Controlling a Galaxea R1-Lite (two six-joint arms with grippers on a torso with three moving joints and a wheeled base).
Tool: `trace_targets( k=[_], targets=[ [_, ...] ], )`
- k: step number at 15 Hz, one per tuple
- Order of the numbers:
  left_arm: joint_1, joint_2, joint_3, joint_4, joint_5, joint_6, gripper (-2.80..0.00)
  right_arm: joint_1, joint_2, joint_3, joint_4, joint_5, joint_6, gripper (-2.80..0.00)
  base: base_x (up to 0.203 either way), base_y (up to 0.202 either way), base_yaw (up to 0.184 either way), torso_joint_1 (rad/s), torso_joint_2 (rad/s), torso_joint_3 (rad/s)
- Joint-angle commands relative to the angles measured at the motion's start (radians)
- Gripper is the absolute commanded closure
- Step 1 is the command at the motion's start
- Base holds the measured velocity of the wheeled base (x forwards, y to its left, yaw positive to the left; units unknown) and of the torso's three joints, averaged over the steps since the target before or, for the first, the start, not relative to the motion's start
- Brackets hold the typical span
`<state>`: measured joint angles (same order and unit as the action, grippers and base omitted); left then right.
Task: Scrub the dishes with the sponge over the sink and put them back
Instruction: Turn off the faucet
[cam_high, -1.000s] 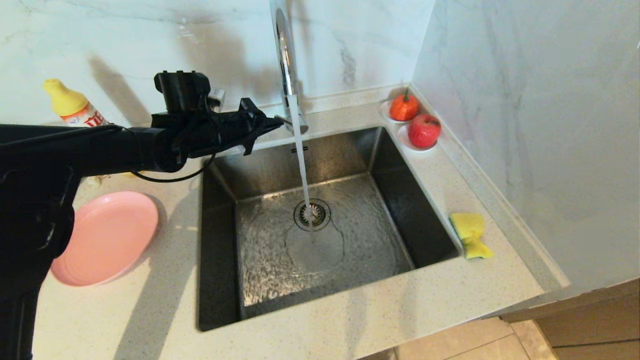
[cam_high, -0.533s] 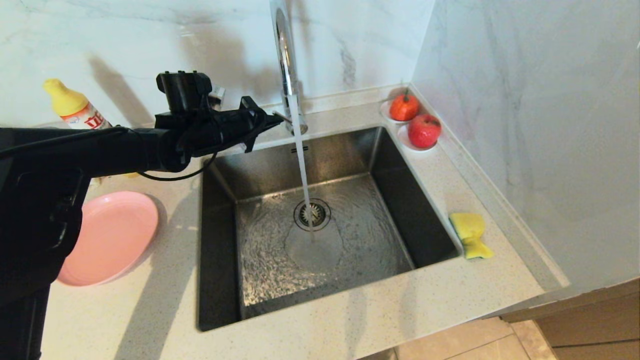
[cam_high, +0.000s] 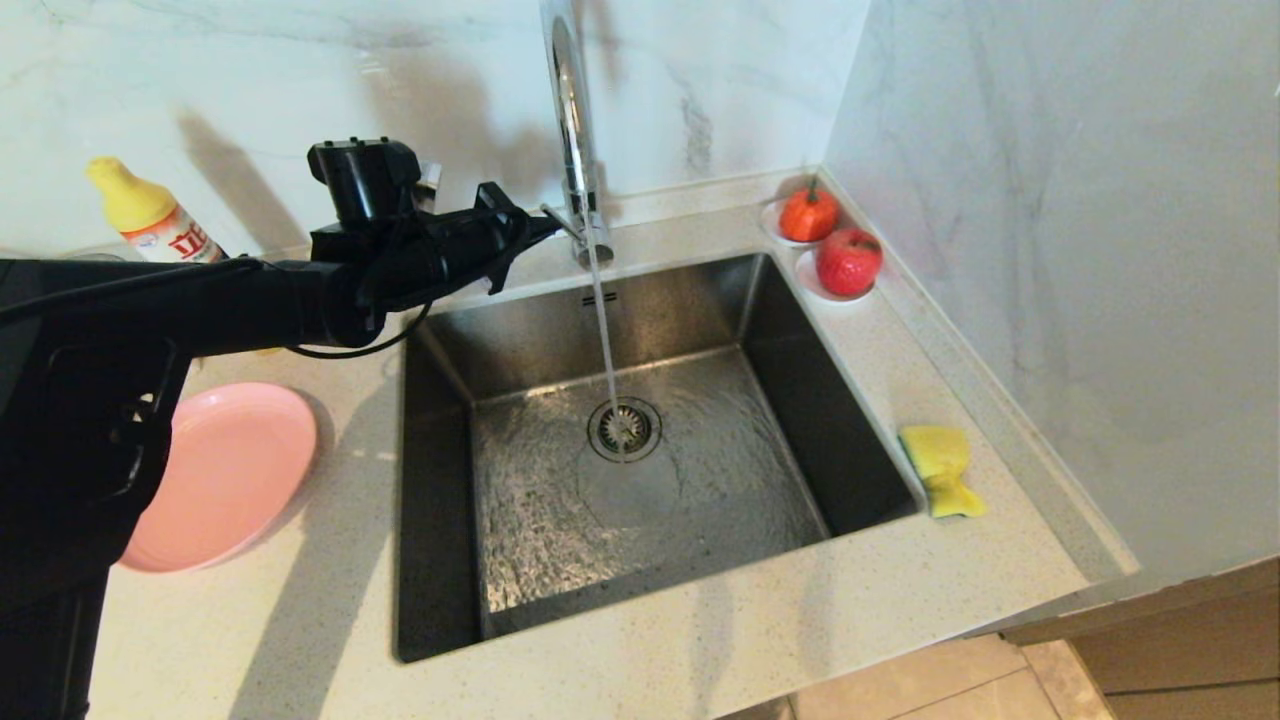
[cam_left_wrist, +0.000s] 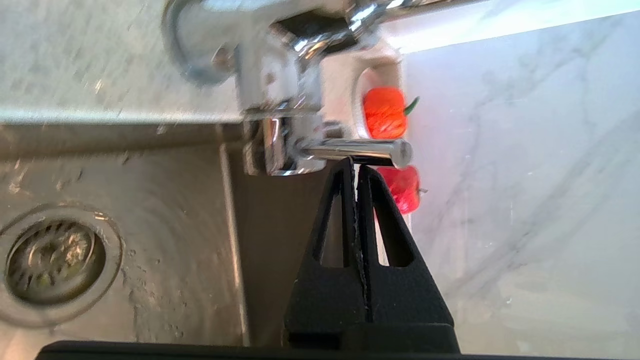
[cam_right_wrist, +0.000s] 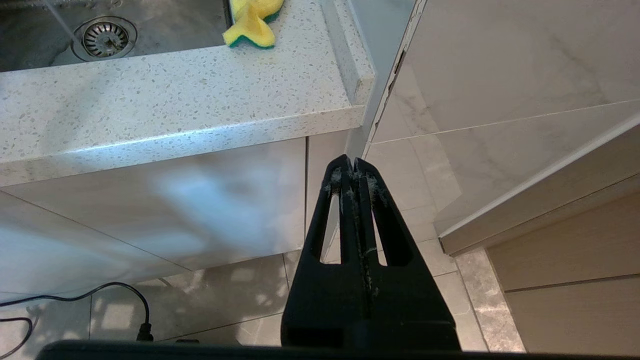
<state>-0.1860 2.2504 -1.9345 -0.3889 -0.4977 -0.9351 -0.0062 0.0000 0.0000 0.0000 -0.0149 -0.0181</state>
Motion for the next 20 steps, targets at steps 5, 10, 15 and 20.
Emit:
trace_targets(
  k=[5,10,15,20],
  targets=[
    [-0.001,0.005,0.000,-0.008,0.012,0.015,0.00,0.000,0.002,0.000,0.000,0.000,0.000,0.00,0.000,0.000,0.000,0.000,0.00,0.000],
    [0.000,-0.006,0.000,-0.008,0.029,0.015,0.00,0.000,0.002,0.000,0.000,0.000,0.000,0.00,0.000,0.000,0.000,0.000,0.00,0.000],
    [-0.019,-0.202,0.156,-0.004,0.007,0.011,0.00,0.000,0.002,0.002,0.000,0.000,0.000,0.00,0.000,0.000,0.000,0.000,0.00,0.000],
    [-0.048,-0.513,0.439,0.008,0.001,0.051,0.00,0.000,0.002,0.000,0.000,0.000,0.000,0.00,0.000,0.000,0.000,0.000,0.00,0.000]
  ],
)
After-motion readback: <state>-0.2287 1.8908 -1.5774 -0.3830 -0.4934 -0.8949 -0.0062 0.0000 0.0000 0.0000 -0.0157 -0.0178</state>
